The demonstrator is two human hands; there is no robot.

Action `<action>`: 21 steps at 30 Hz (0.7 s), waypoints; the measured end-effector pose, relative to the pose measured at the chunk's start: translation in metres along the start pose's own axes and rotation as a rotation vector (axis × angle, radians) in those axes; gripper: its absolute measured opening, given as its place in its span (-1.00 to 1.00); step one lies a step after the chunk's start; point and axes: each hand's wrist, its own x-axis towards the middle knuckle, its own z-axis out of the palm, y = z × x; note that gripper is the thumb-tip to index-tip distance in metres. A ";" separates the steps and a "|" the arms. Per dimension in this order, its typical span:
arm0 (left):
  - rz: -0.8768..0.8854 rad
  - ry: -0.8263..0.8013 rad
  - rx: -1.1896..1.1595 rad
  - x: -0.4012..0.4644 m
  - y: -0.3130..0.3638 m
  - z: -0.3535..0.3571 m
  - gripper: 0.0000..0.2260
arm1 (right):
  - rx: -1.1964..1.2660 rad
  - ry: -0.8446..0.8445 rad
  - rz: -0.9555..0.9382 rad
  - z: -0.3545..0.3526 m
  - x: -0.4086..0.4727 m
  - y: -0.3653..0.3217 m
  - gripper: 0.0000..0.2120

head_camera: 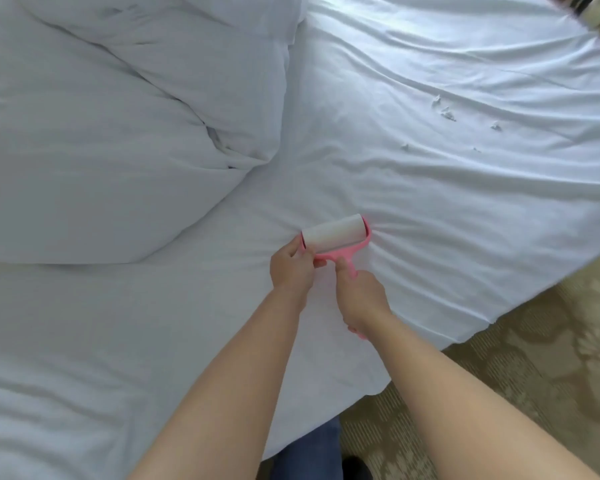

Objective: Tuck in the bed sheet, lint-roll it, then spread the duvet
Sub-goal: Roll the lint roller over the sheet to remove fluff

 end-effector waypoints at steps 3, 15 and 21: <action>0.006 0.012 0.025 0.036 0.018 0.006 -0.63 | 0.023 -0.018 0.013 -0.001 0.028 -0.024 -0.44; -0.053 0.048 -0.014 0.153 0.090 0.024 -0.91 | 0.053 -0.010 -0.028 -0.014 0.133 -0.120 -0.49; -0.153 -0.004 0.003 0.177 0.093 0.023 -0.83 | 0.074 -0.003 -0.064 -0.010 0.150 -0.131 -0.44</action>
